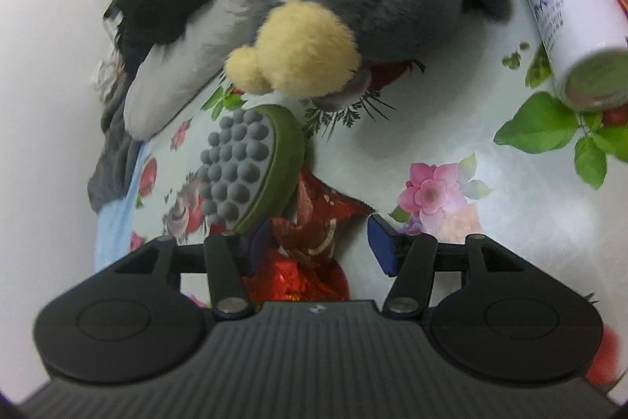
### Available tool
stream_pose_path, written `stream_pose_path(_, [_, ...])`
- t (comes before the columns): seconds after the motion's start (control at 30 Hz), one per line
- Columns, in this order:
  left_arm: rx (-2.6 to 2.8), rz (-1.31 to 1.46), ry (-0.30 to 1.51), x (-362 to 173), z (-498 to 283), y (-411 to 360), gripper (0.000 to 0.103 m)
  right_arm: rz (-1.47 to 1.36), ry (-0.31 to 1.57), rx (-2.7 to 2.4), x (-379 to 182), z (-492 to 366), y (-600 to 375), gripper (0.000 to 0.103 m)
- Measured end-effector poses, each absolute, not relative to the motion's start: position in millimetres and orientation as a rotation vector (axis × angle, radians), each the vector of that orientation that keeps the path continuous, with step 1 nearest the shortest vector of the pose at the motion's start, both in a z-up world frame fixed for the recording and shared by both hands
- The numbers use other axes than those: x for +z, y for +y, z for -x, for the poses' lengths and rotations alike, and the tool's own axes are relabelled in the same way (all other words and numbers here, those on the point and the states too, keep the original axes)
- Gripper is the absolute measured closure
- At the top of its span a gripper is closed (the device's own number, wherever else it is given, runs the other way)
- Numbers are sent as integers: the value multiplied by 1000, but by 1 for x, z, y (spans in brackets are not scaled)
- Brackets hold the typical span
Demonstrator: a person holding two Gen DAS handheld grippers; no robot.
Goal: Organize soft objects
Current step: 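Grasp the red tea packet with the left tool while the right tool grasps the brown candy wrapper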
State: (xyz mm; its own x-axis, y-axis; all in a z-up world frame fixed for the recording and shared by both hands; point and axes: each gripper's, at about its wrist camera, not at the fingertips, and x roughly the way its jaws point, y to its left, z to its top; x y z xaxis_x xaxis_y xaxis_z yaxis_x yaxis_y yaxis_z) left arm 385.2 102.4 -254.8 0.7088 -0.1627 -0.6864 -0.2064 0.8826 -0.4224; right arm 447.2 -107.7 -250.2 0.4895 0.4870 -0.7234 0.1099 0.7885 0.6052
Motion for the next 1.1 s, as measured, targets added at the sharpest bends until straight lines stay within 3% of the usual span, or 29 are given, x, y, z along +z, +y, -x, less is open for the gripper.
stream_pose_path(0.13, [14, 499, 793, -257, -386, 100, 66, -684, 1058, 255, -254, -453, -106, 67])
stream_pose_path(0.37, [18, 482, 785, -250, -378, 99, 74, -631, 1029, 248, -242, -450, -107, 74])
stream_pose_path(0.4, [16, 484, 785, -249, -375, 99, 77, -621, 1024, 244, -241, -448, -109, 74])
stream_pose_path(0.43, [12, 486, 788, -248, -373, 99, 87, -612, 1021, 241, -239, -445, -111, 74])
stream_pose_path(1.1, [1, 460, 830, -210, -239, 82, 88, -359, 1011, 278, -198, -318, -136, 74])
